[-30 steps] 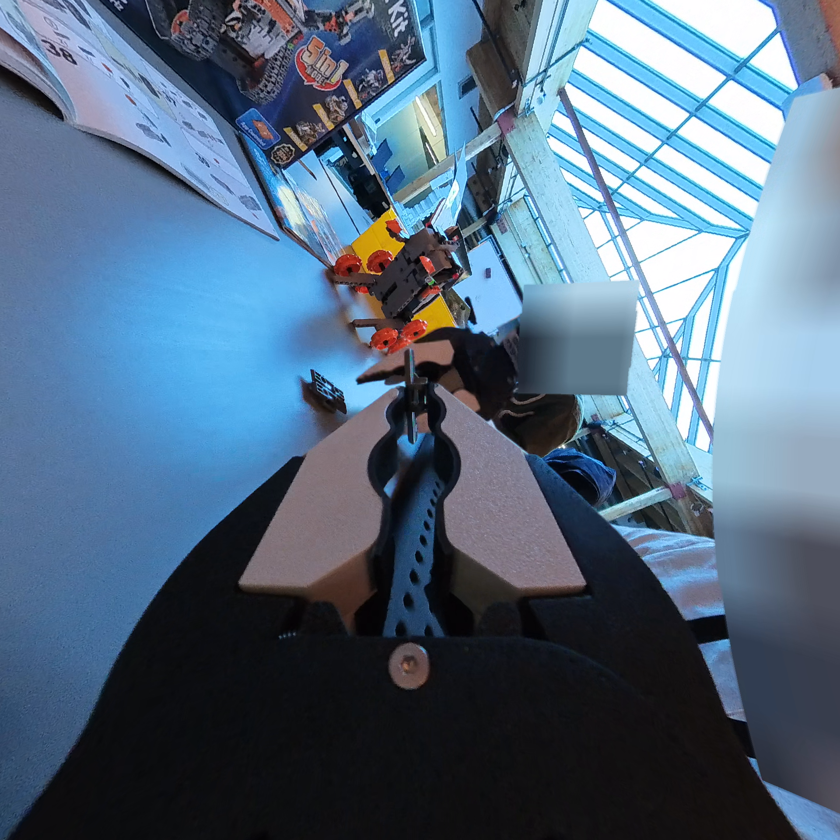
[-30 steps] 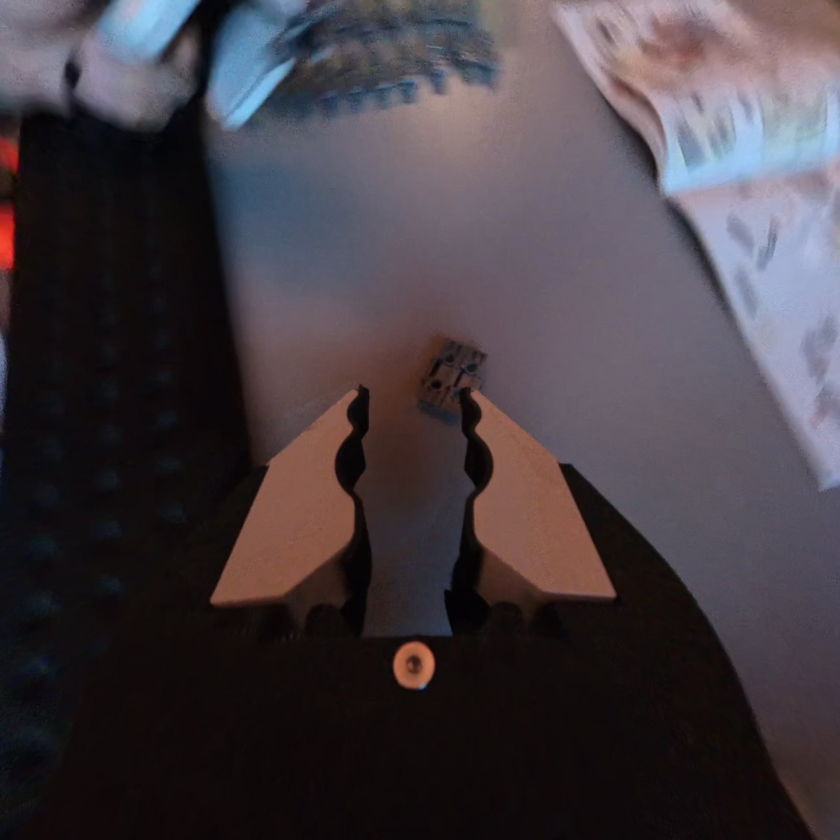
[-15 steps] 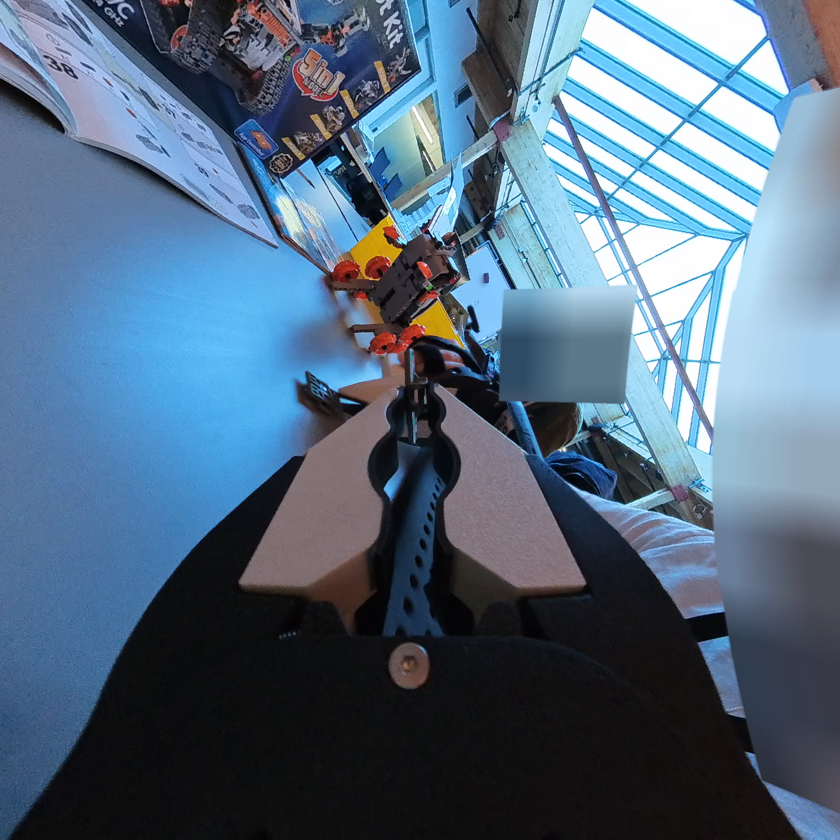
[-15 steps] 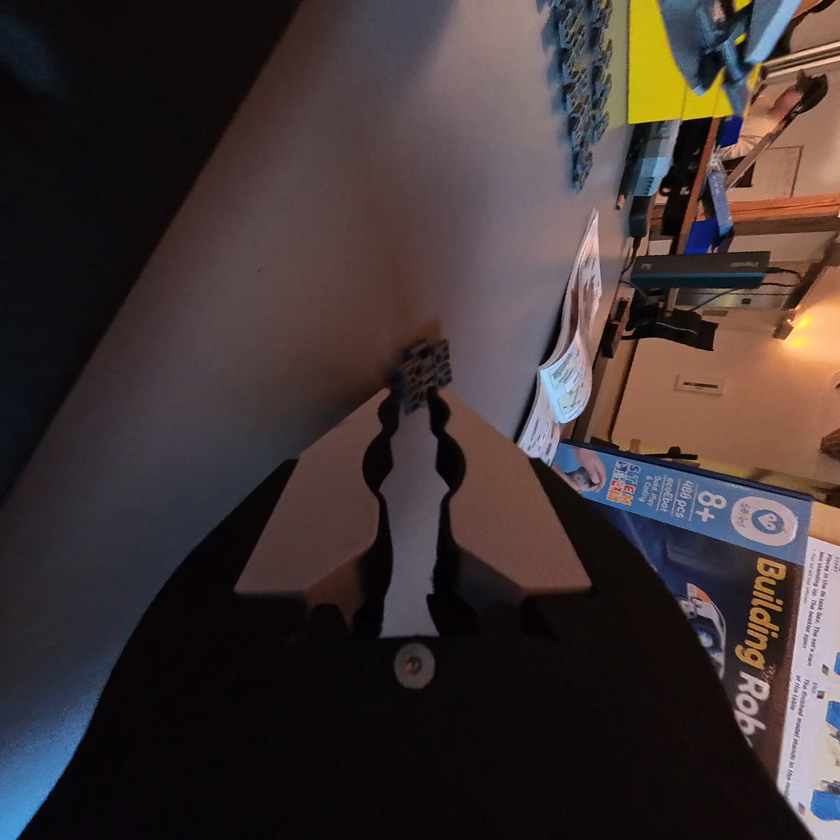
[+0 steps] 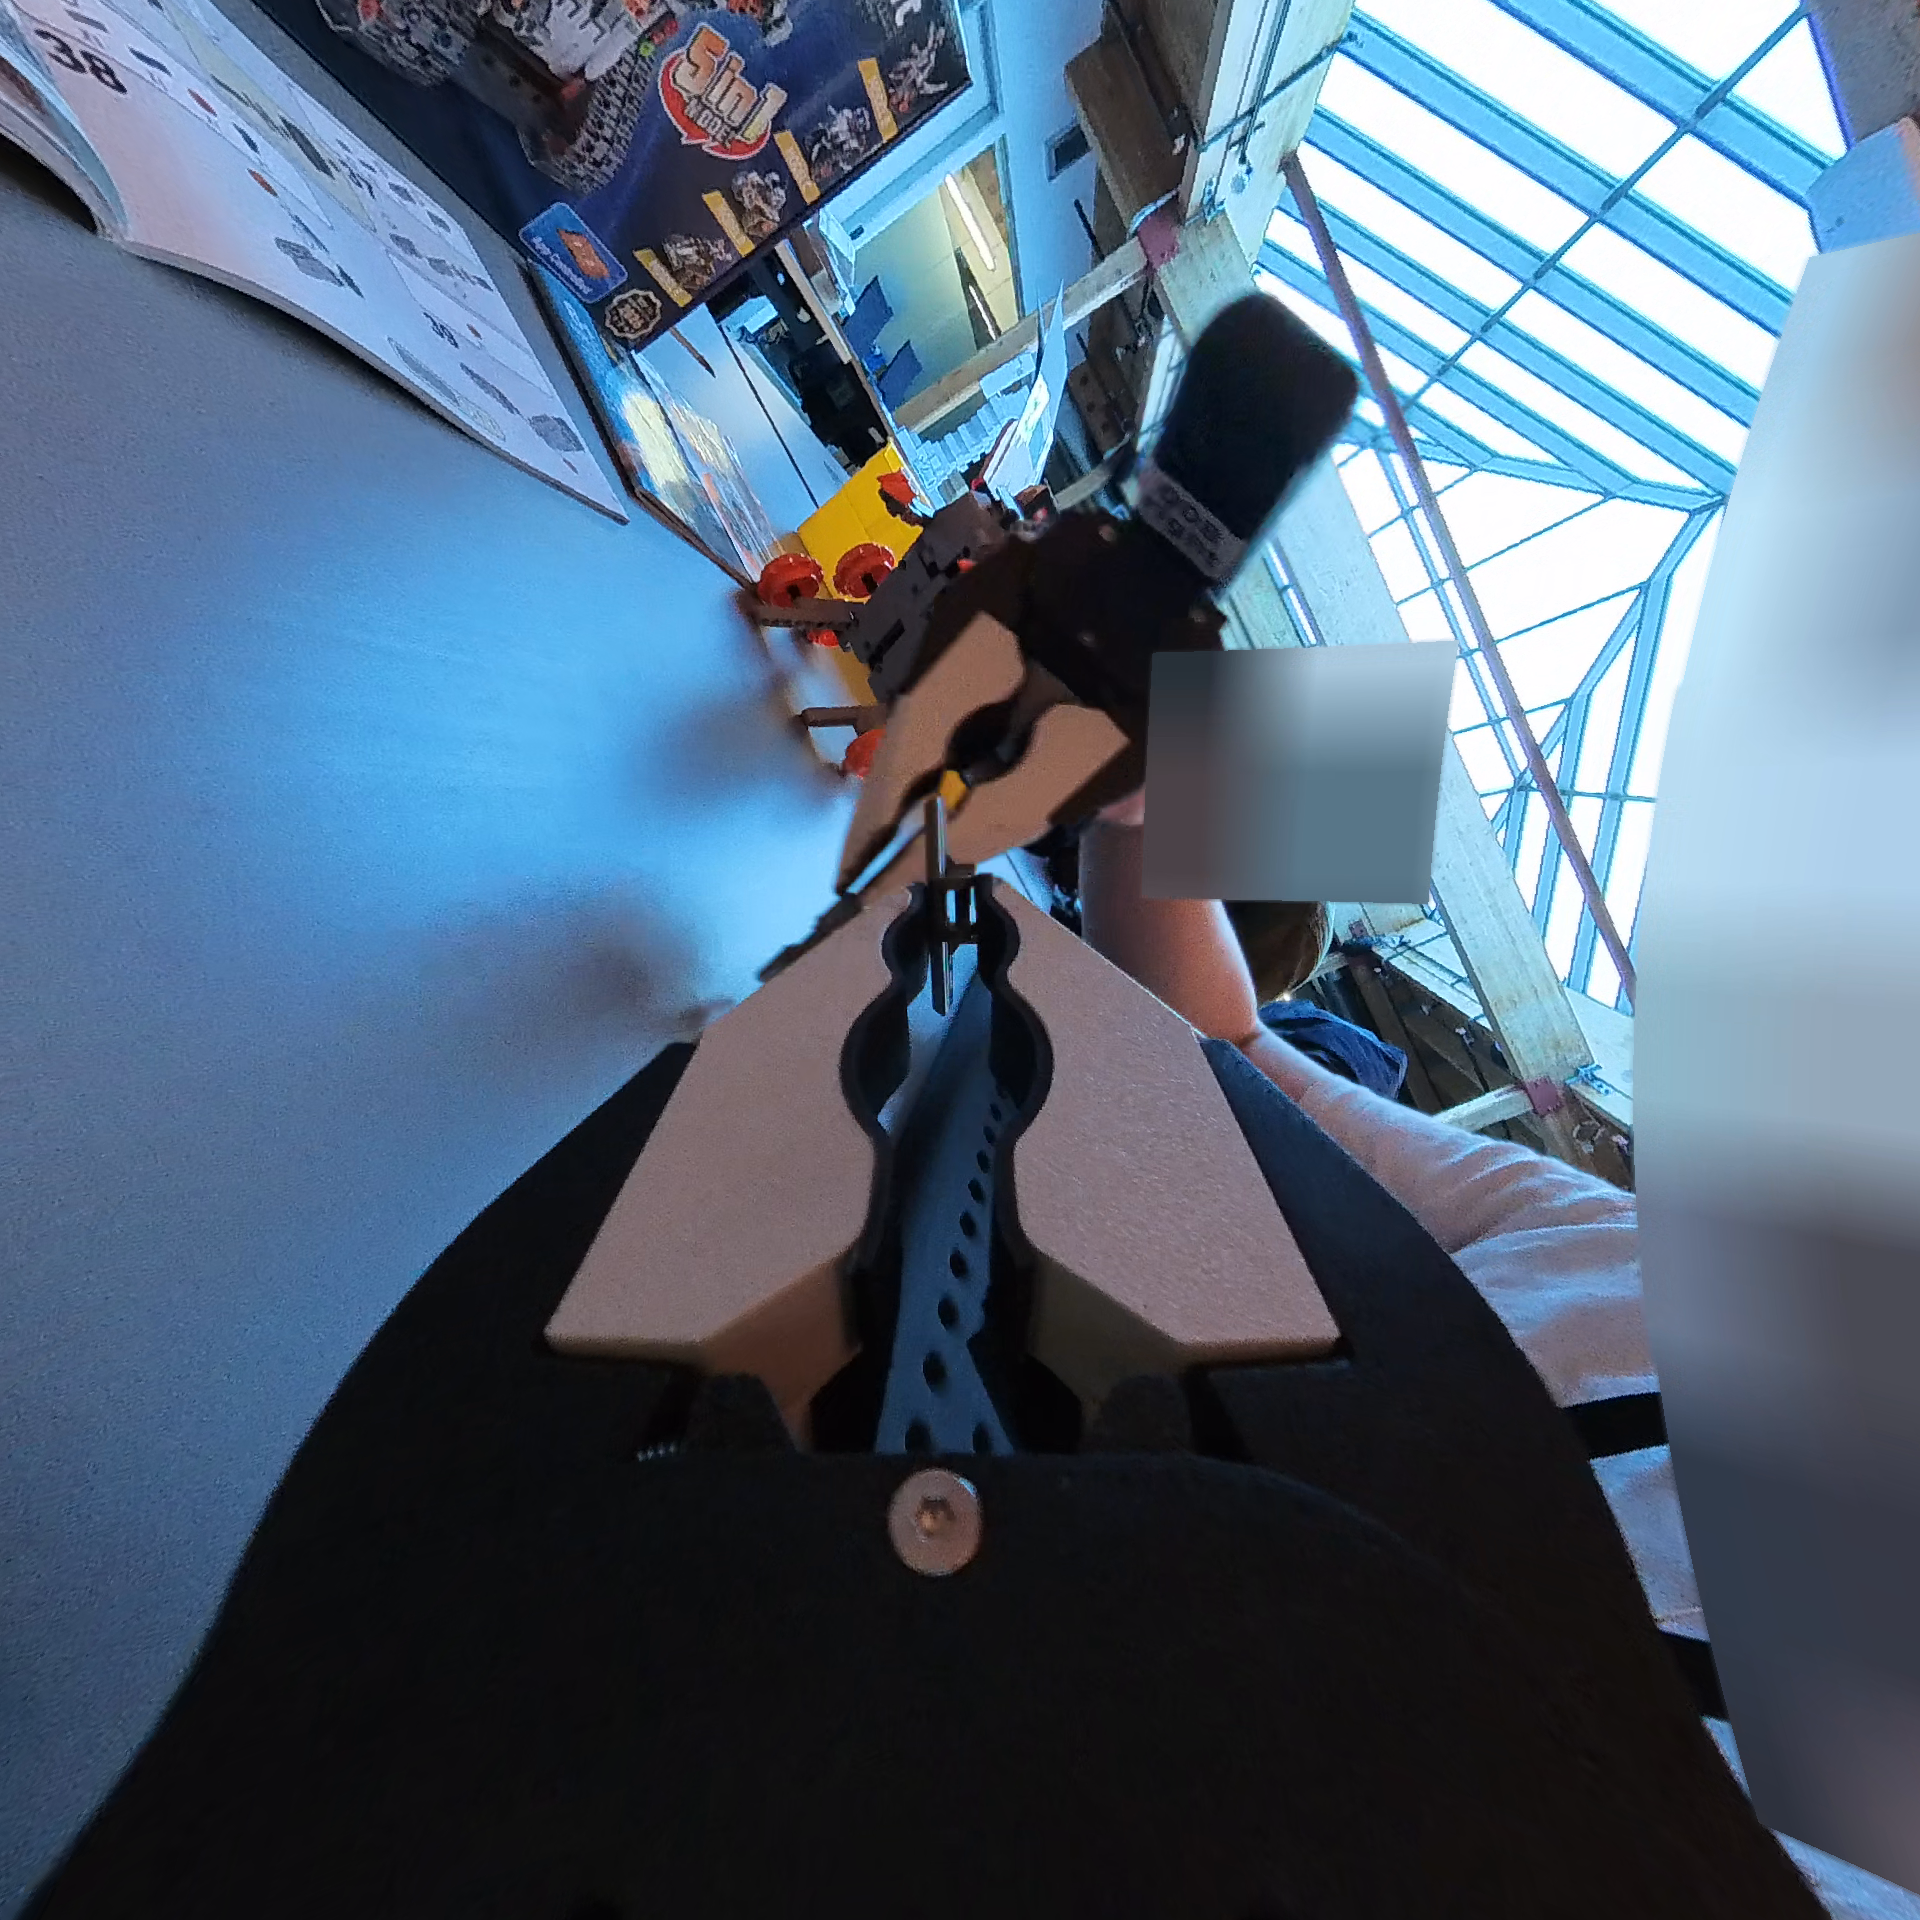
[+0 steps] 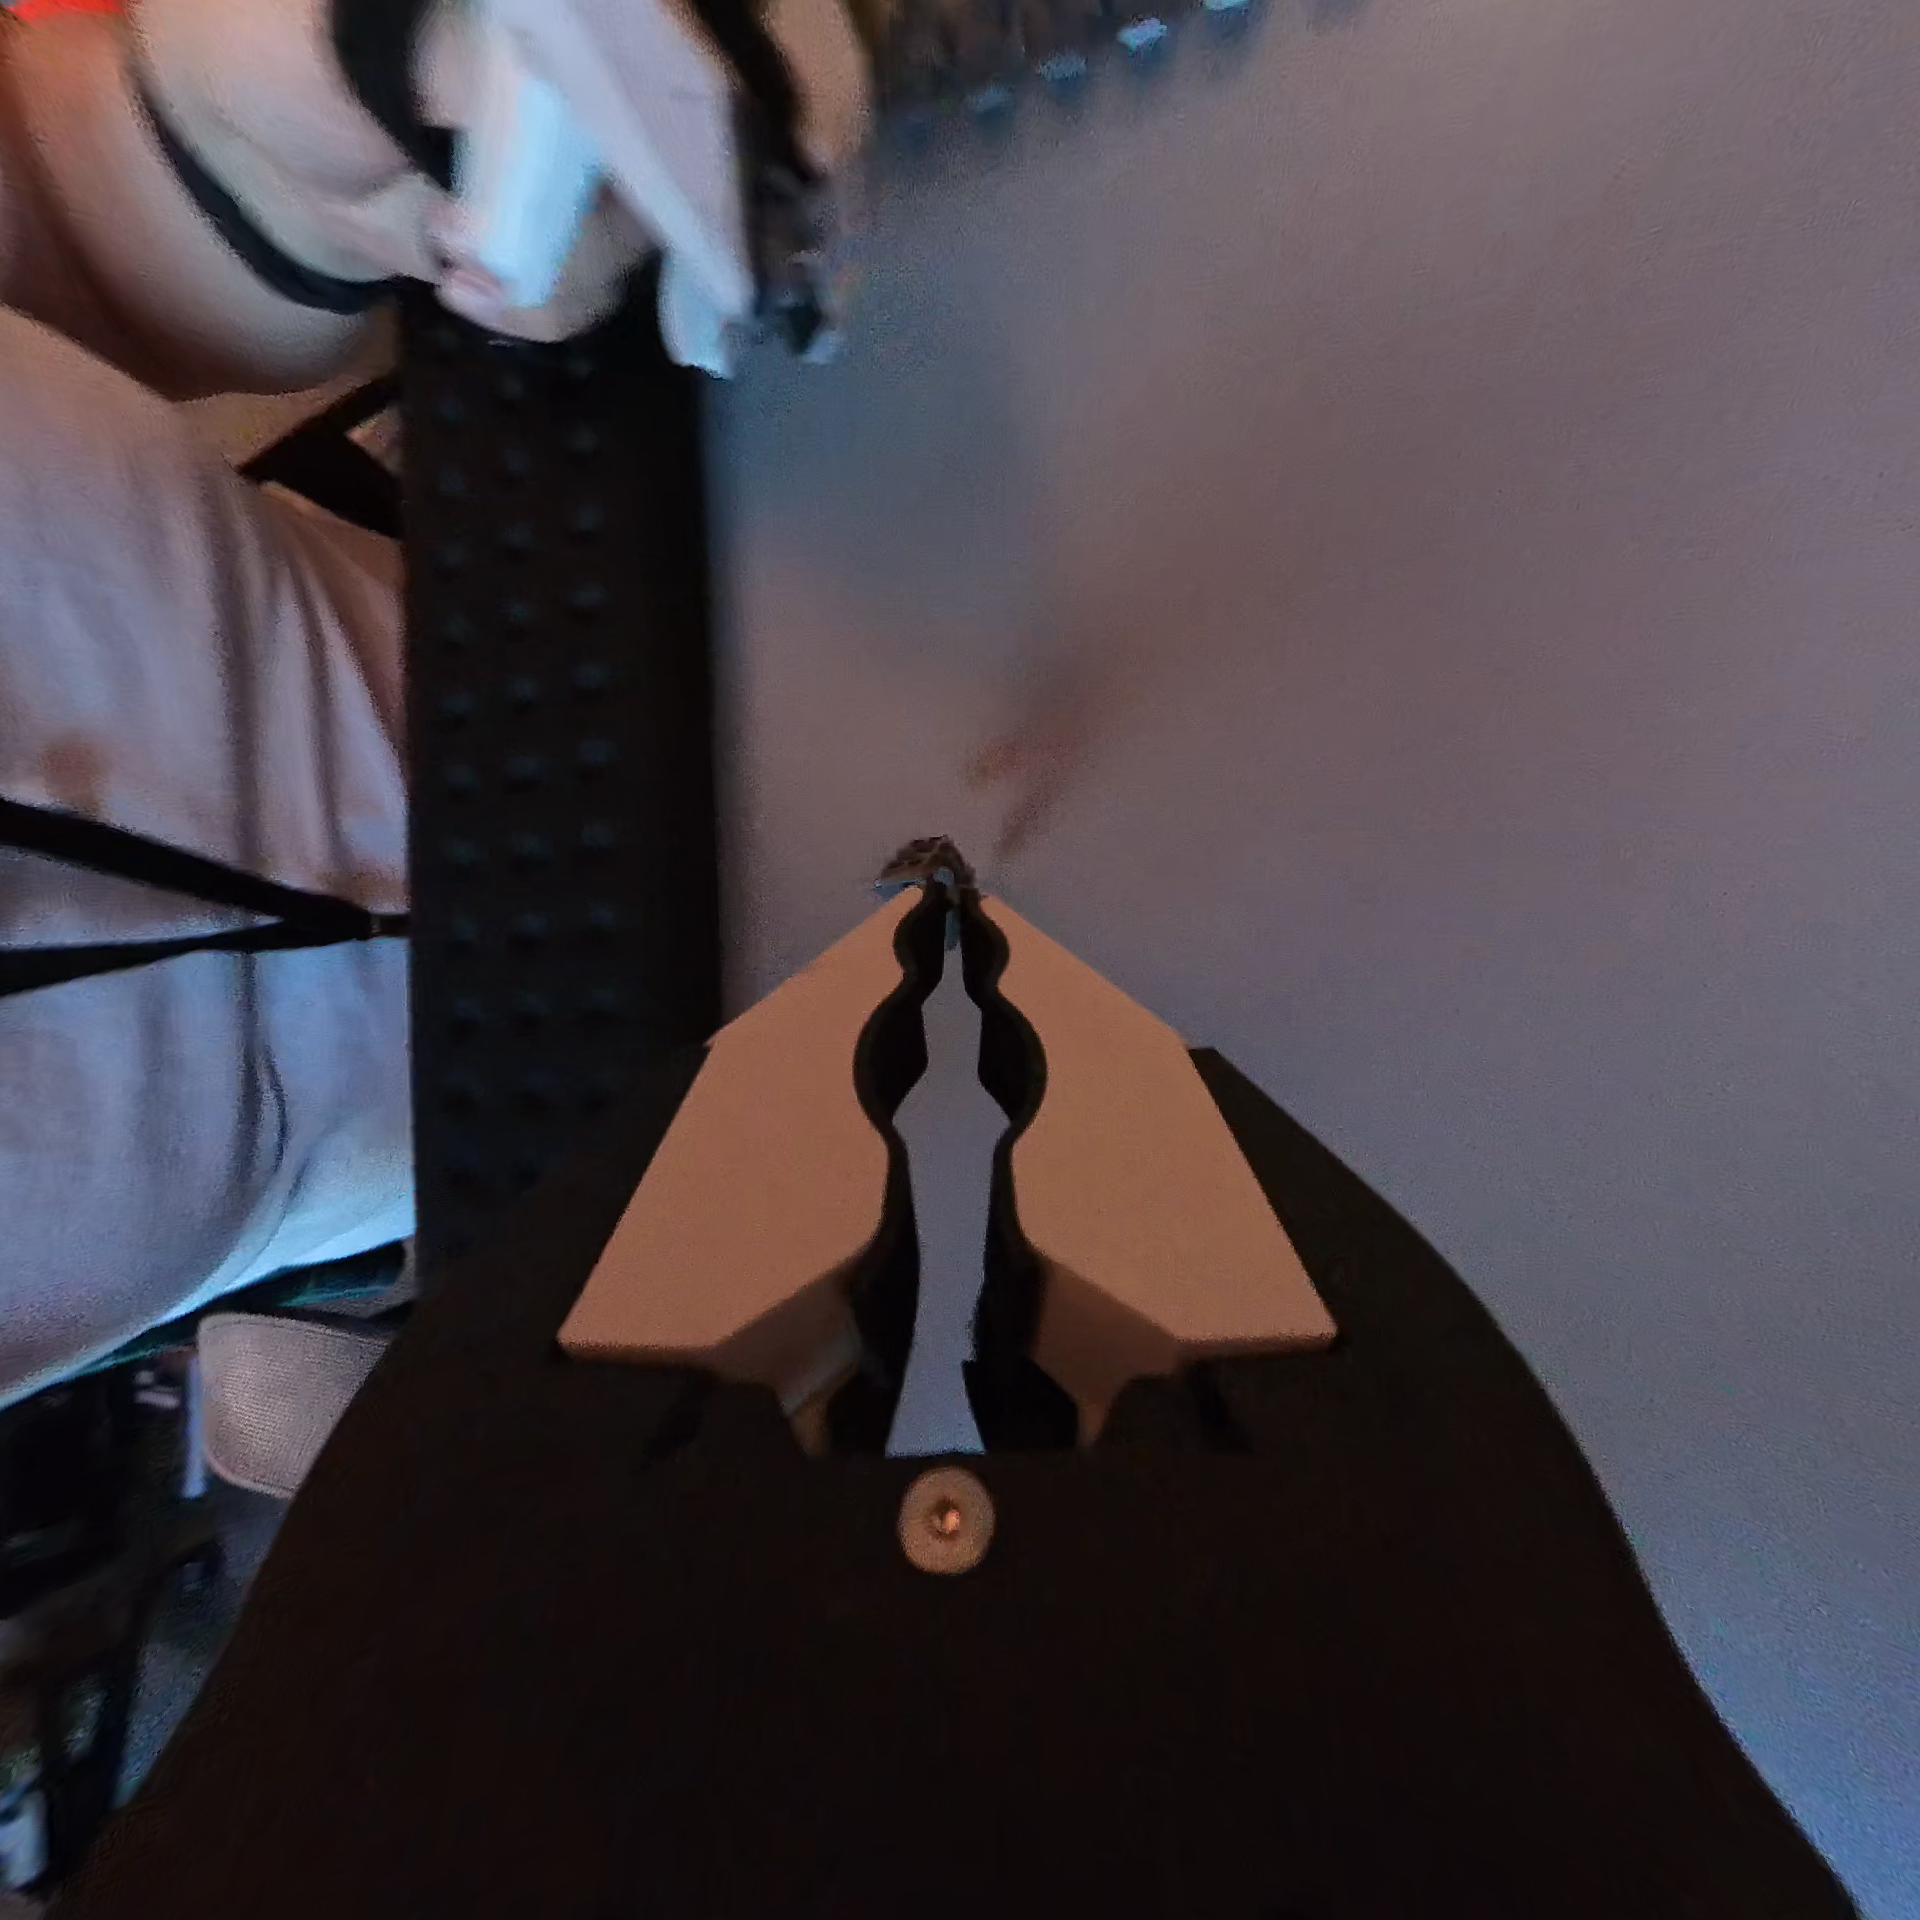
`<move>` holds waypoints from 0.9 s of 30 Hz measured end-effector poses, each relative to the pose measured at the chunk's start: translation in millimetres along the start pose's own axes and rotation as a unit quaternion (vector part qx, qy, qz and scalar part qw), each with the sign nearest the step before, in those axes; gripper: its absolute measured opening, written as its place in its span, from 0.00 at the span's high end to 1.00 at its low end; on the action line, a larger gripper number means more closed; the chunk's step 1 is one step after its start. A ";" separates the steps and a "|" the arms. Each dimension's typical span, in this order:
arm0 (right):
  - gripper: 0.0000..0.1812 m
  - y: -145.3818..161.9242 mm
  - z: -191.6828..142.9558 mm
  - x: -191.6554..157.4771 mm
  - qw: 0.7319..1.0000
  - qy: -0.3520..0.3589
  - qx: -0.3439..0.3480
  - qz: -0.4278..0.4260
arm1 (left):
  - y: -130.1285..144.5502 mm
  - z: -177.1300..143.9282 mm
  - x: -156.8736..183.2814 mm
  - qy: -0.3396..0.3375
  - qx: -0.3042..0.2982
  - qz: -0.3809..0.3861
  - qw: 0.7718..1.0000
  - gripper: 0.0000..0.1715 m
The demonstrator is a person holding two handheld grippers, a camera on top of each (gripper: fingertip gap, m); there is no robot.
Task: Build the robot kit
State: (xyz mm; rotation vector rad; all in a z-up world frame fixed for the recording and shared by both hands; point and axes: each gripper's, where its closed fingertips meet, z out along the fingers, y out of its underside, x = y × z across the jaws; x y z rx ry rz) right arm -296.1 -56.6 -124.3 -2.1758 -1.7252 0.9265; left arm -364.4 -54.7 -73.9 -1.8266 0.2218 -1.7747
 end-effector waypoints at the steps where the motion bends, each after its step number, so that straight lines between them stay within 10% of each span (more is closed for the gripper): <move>1: 1.00 -0.2 5.9 6.1 1.000 -0.009 -0.016 0.024 | -0.6 -0.8 0.1 0.002 0.003 -0.002 1.000 0.97; 4: 1.00 -0.9 22.1 0.6 0.977 -0.124 -0.067 0.160 | -2.5 -2.9 0.4 0.005 0.011 -0.006 1.000 0.97; 12: 0.99 -4.0 44.2 16.8 0.947 -0.168 -0.109 0.249 | -1.6 -2.7 0.9 0.009 0.008 -0.009 1.000 0.97; 19: 0.83 -22.2 20.5 23.8 0.998 -0.038 0.019 0.052 | -1.3 -1.7 0.9 0.017 0.002 -0.020 1.000 0.97; 23: 0.83 -22.9 19.6 -3.7 0.980 0.030 0.116 -0.160 | -0.9 -1.3 1.0 0.018 0.001 -0.022 1.000 0.97; 27: 0.86 -13.9 35.6 -8.4 0.970 0.052 0.137 -0.195 | 0.8 0.6 0.1 0.015 -0.006 -0.022 1.000 0.97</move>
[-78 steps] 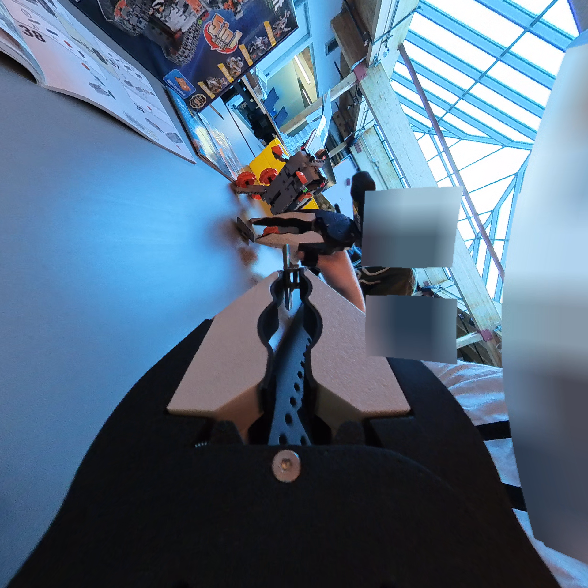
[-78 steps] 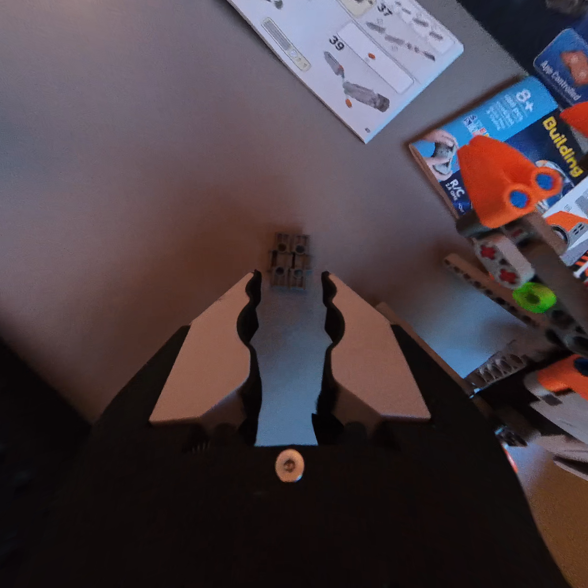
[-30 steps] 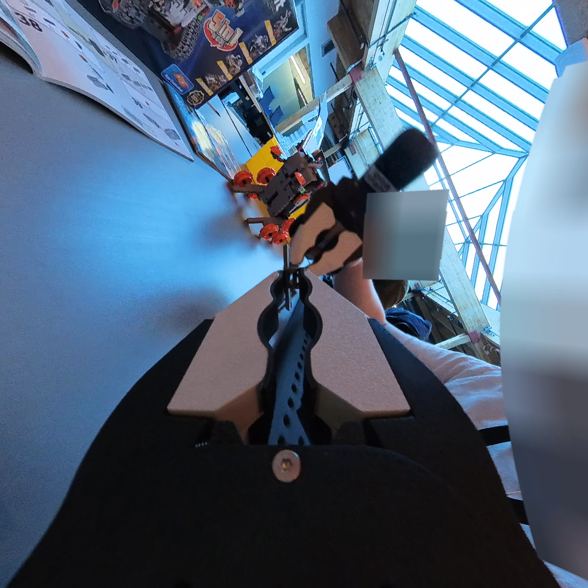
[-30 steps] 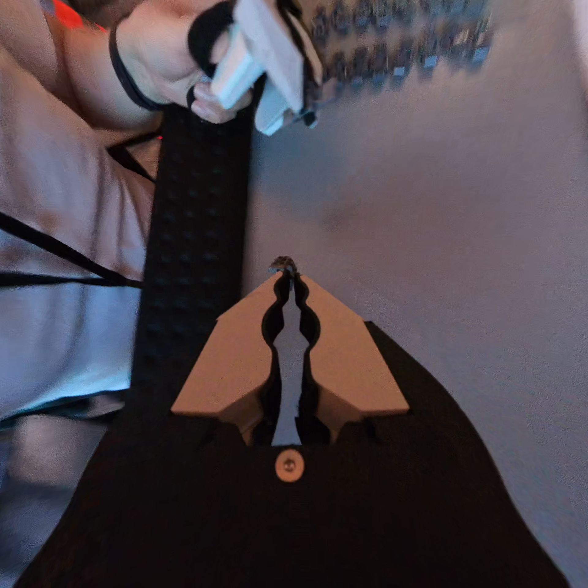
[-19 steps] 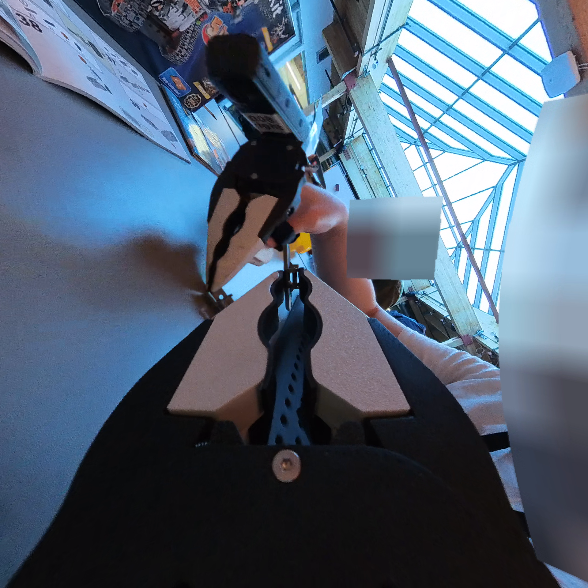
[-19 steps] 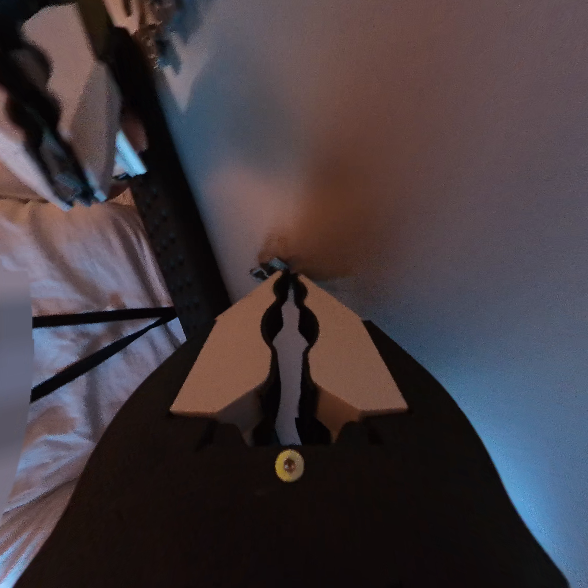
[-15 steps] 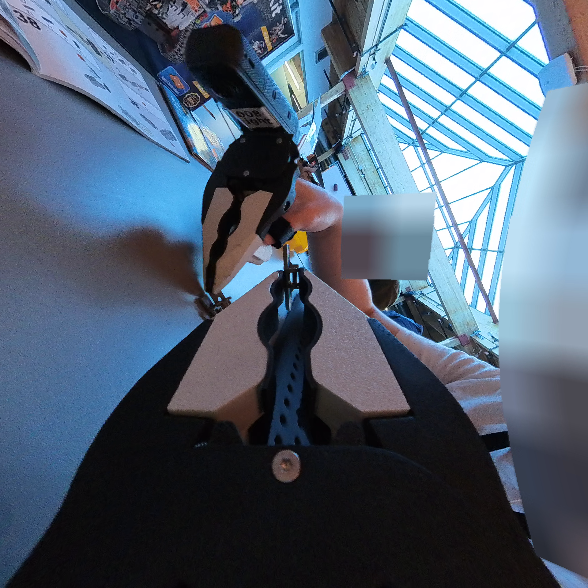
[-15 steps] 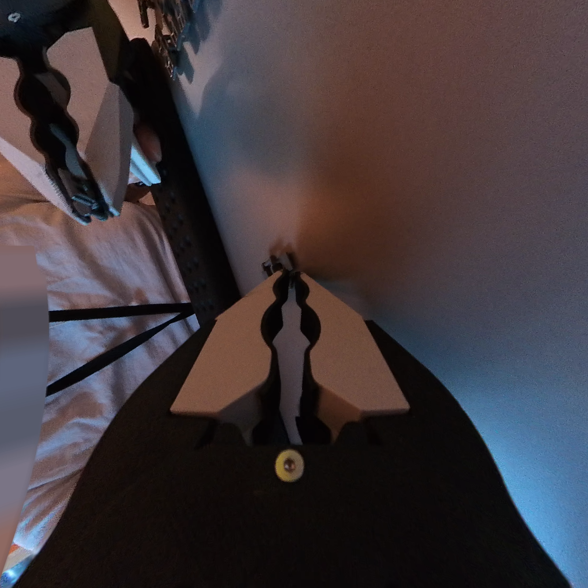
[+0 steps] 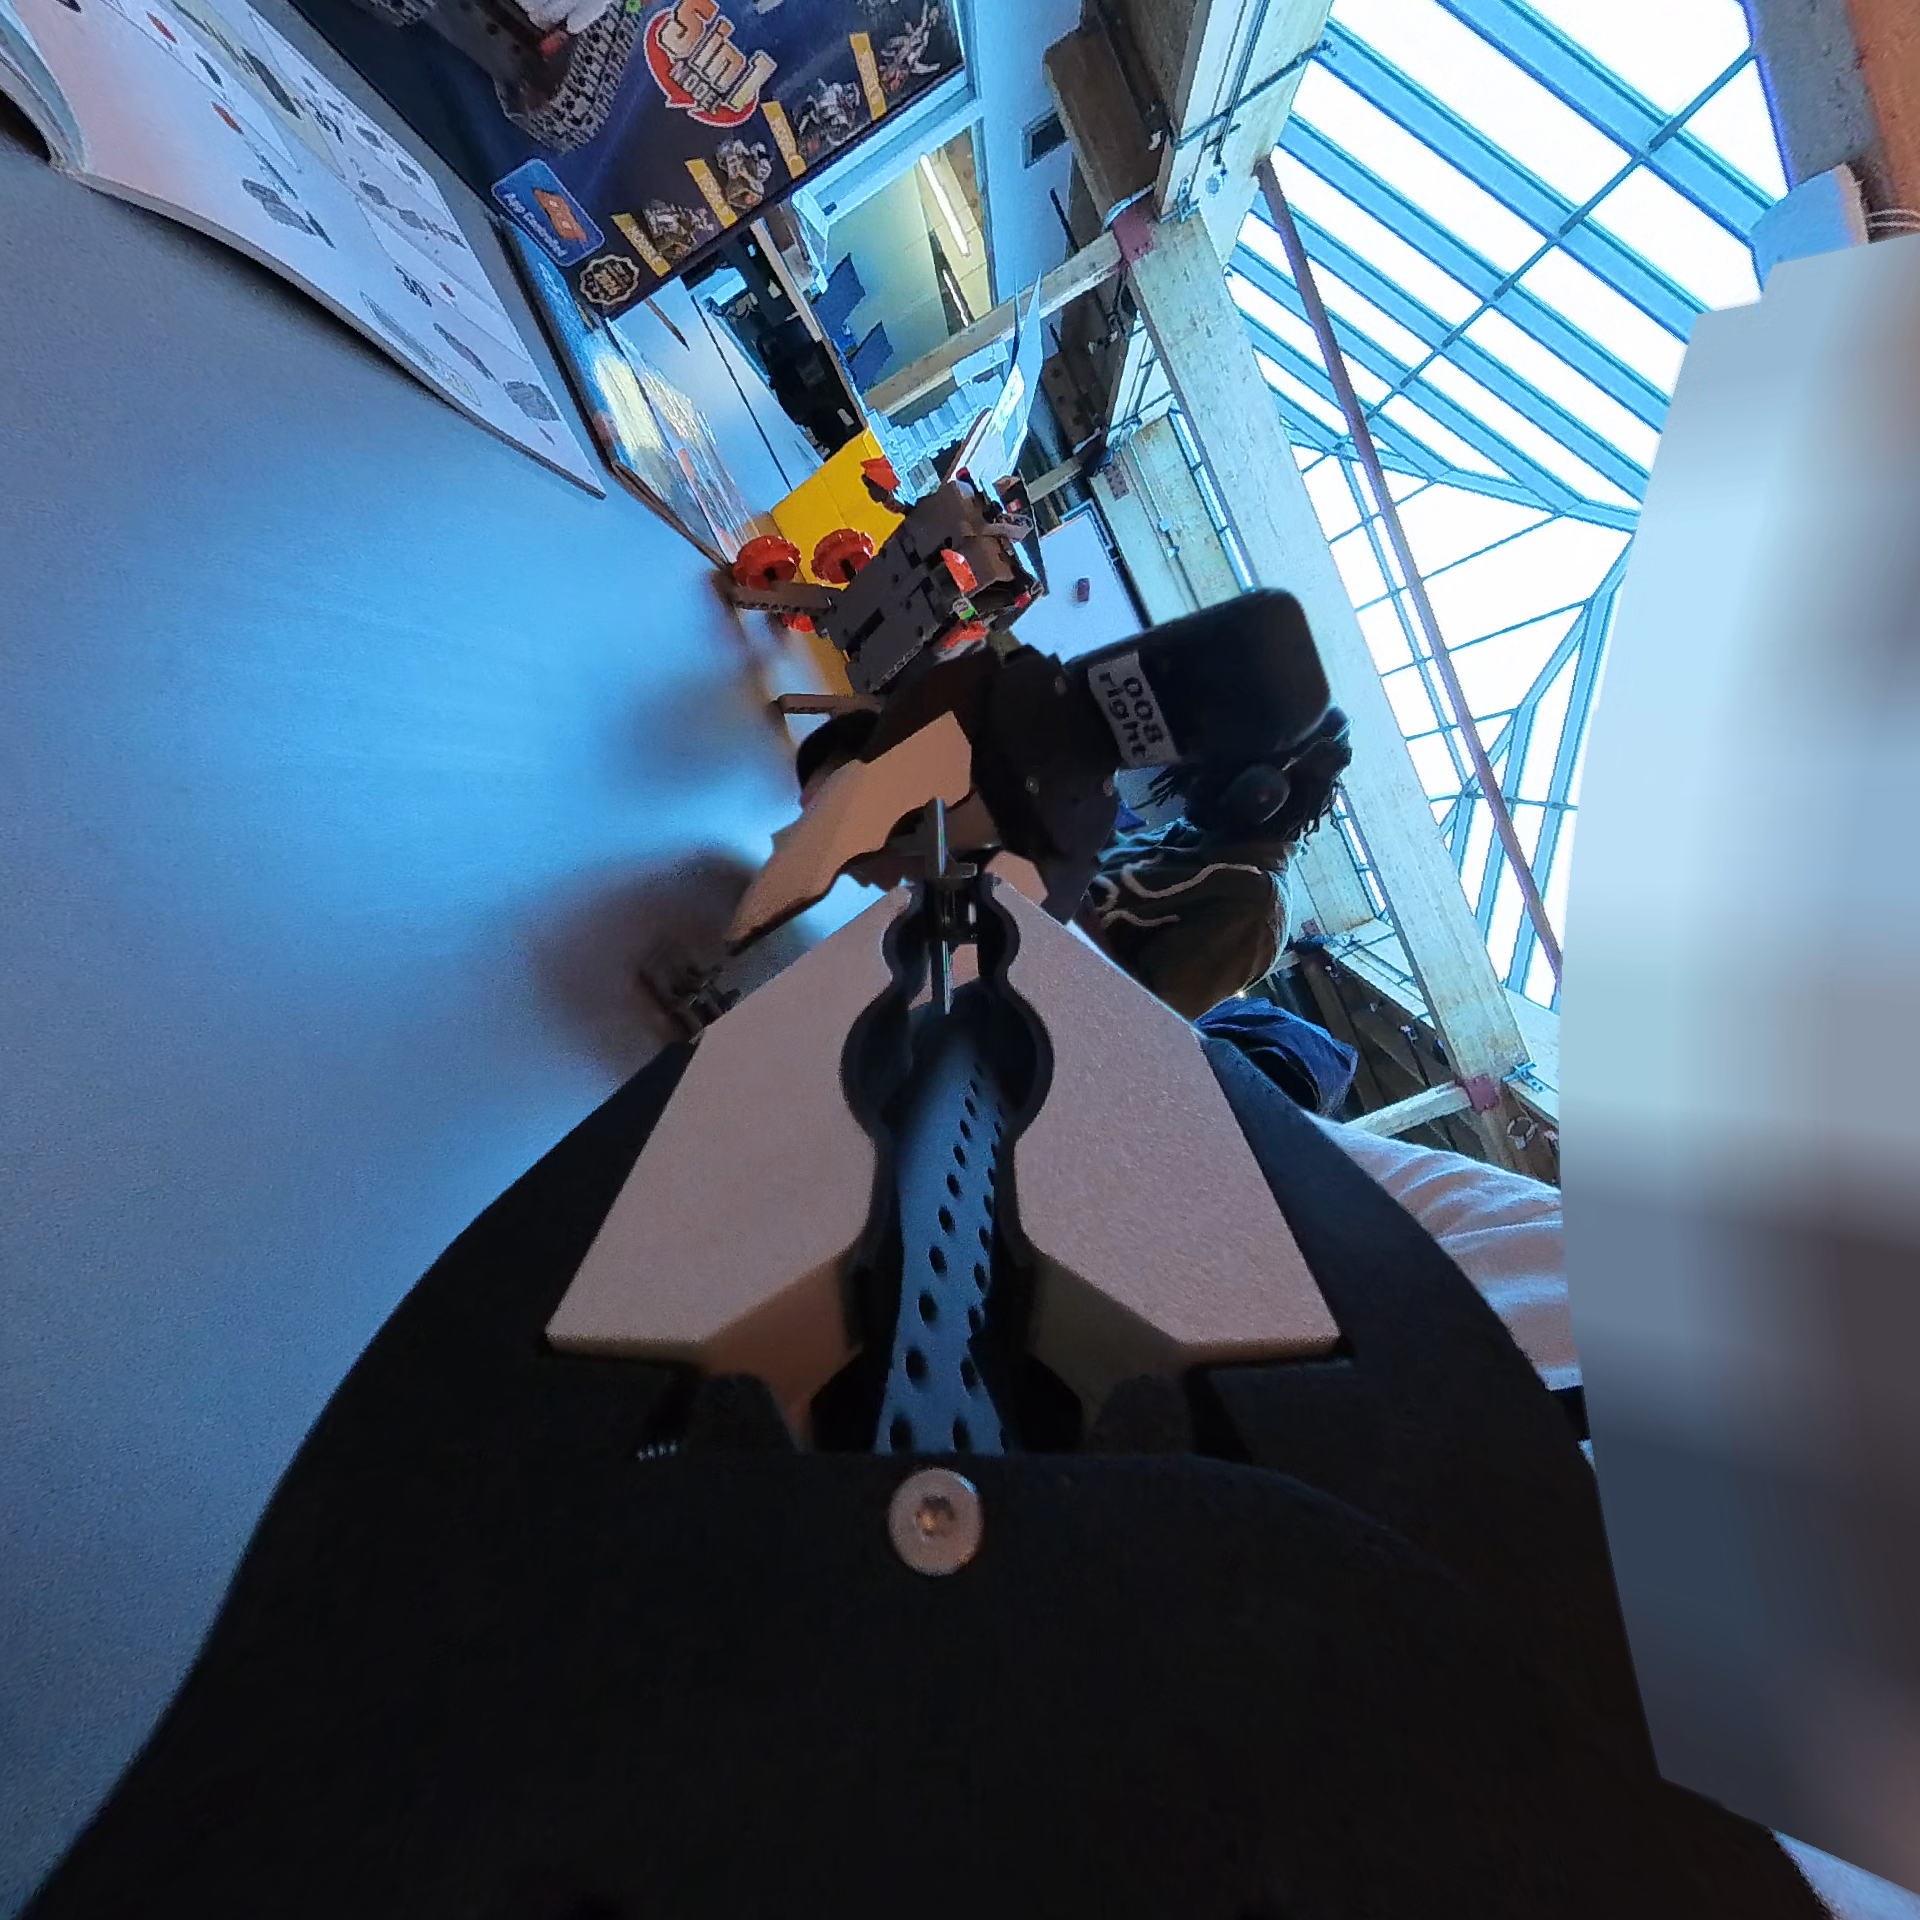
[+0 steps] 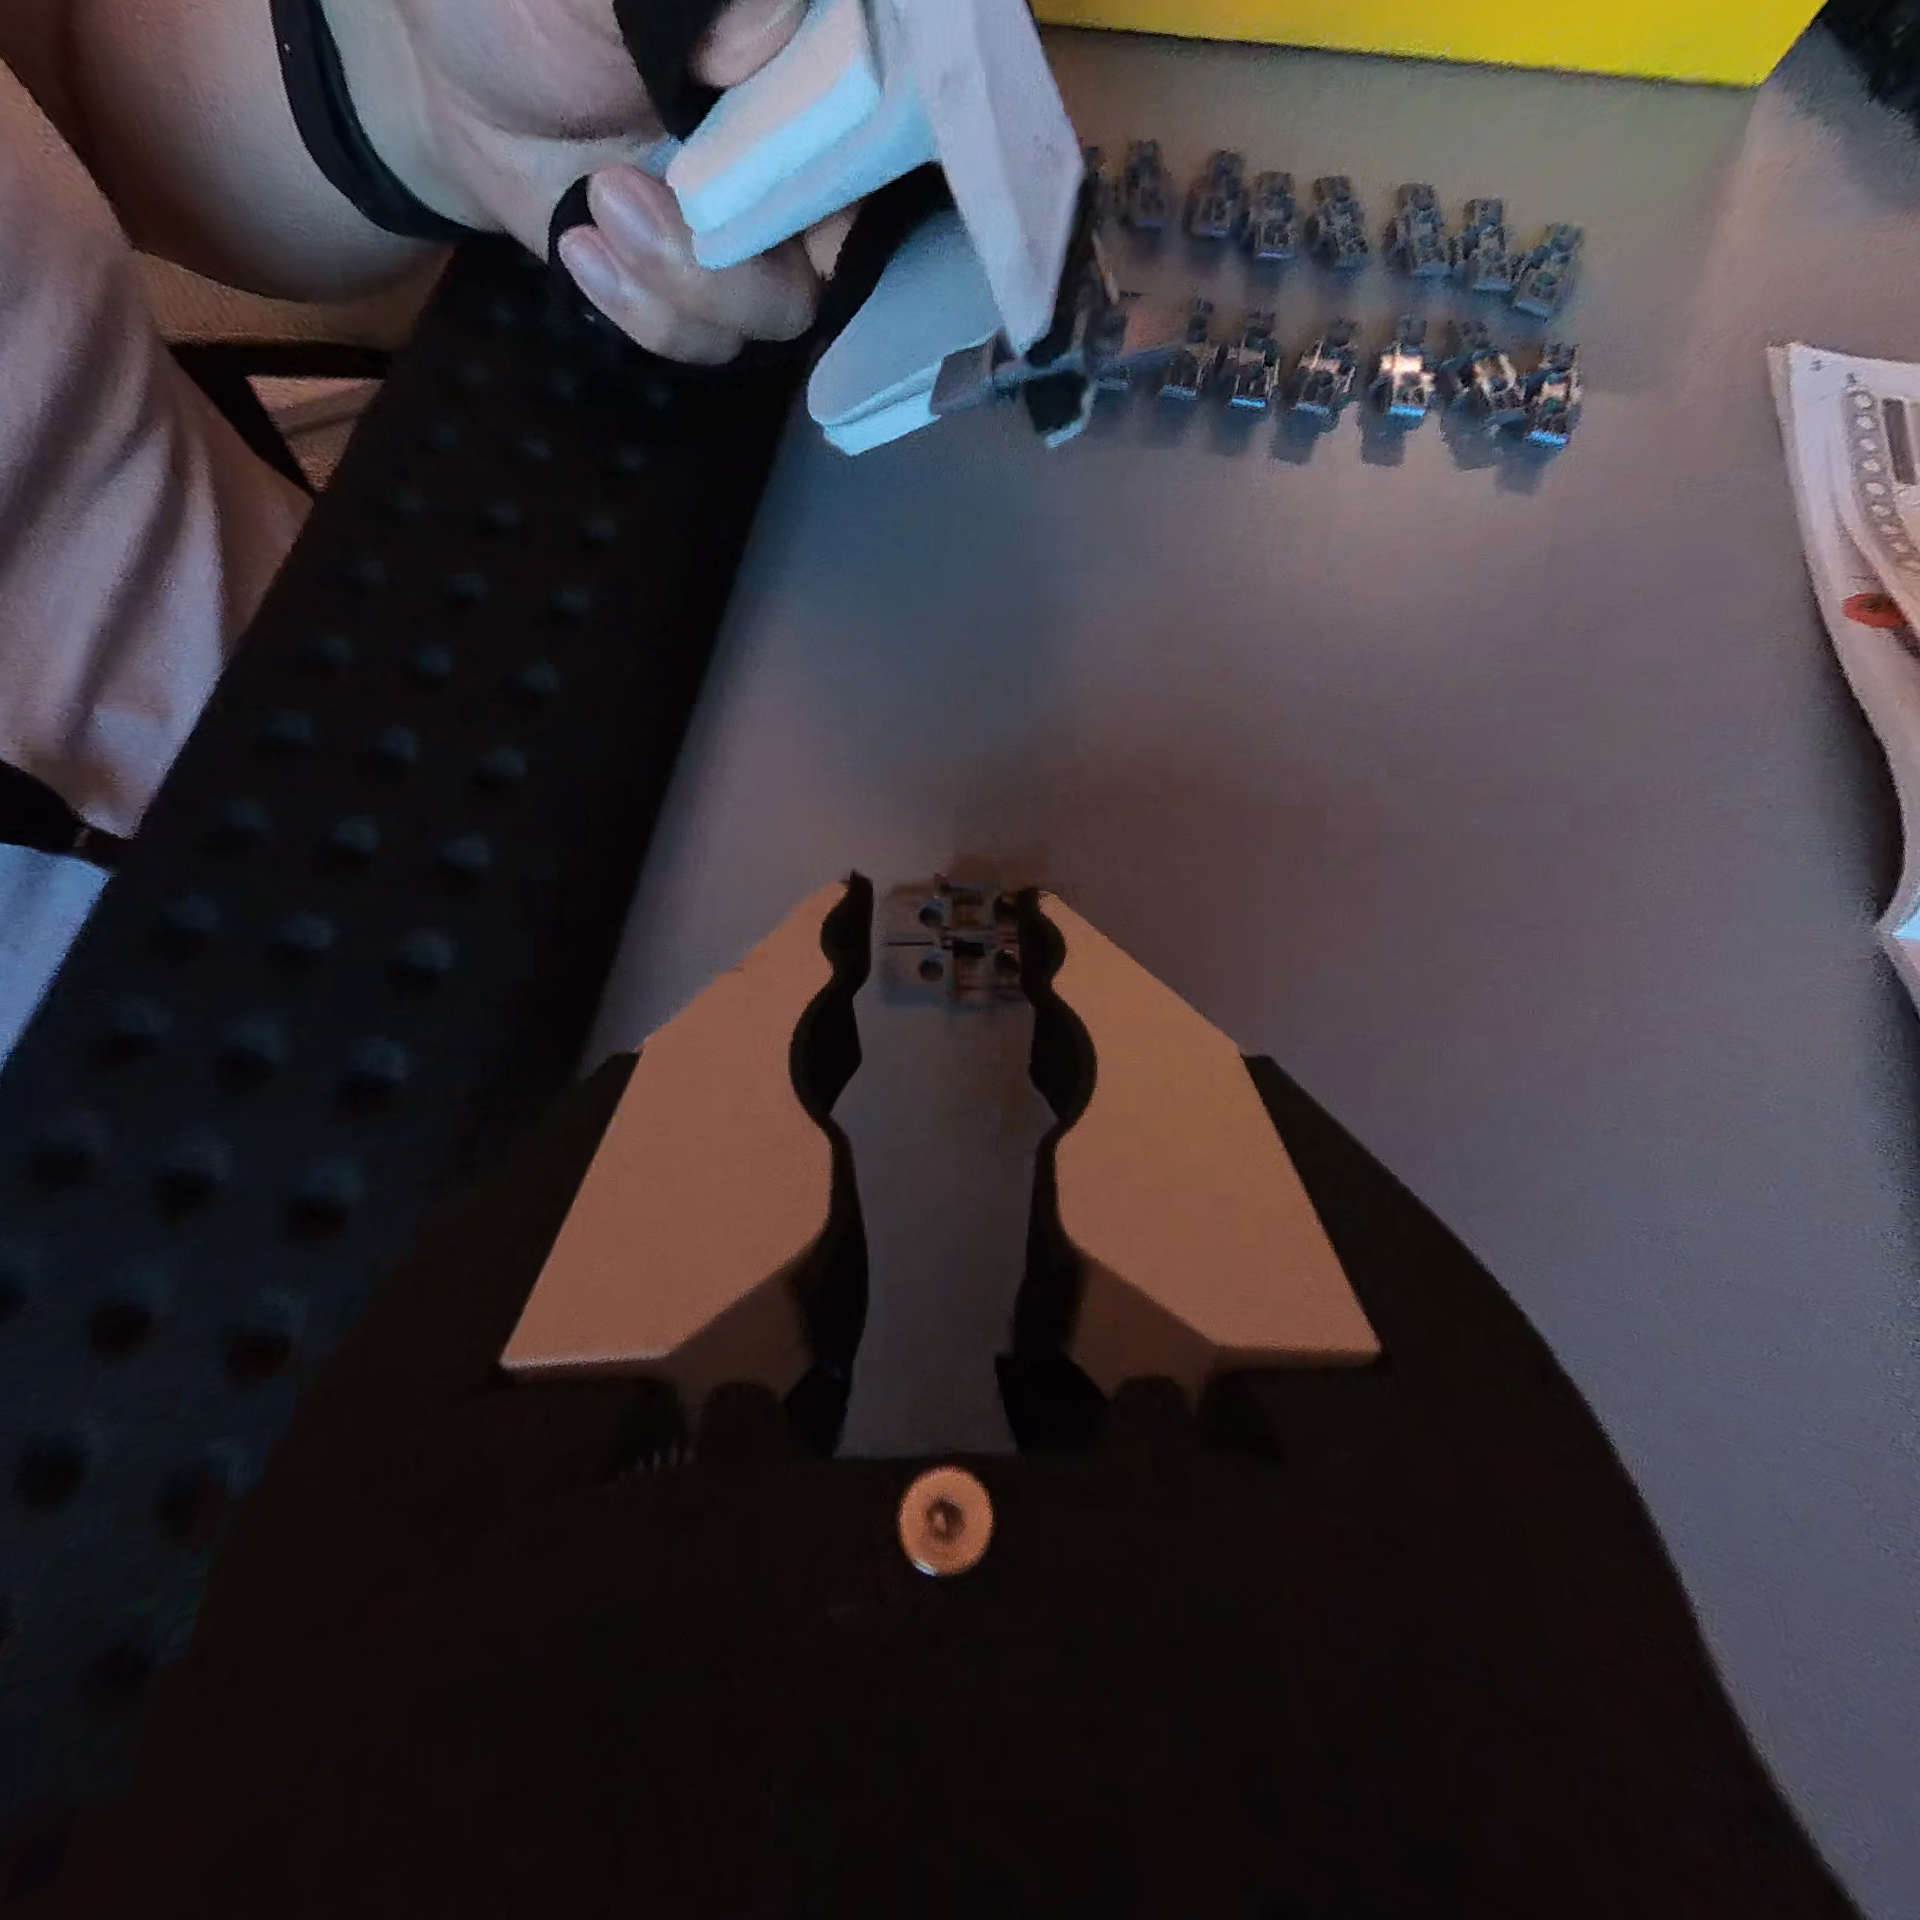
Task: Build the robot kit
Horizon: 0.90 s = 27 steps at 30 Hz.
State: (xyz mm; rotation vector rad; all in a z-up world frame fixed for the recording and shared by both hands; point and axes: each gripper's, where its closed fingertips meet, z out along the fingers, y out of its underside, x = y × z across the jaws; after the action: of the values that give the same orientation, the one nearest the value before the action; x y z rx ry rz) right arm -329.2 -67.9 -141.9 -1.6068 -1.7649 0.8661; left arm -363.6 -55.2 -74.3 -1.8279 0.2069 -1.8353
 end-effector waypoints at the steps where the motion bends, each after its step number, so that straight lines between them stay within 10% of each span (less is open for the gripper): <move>1: 0.86 2.0 3.3 1.7 1.000 0.010 0.002 -0.016 | 0.3 0.3 -0.2 -0.002 -0.001 0.001 1.000 0.97; 17: 0.95 6.4 14.4 3.3 1.000 0.014 -0.012 -0.014 | -0.2 0.2 -4.2 -0.014 0.001 -0.002 1.000 0.97; 27: 0.96 -58.6 -16.1 2.1 0.985 0.130 0.096 -0.067 | 3.5 3.0 -6.3 -0.030 -0.008 0.005 0.999 0.97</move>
State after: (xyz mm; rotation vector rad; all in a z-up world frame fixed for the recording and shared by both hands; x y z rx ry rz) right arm -352.4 -68.0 -85.6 -1.3905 -1.5364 0.7043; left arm -360.2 -54.4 -81.2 -1.8867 0.2081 -1.7731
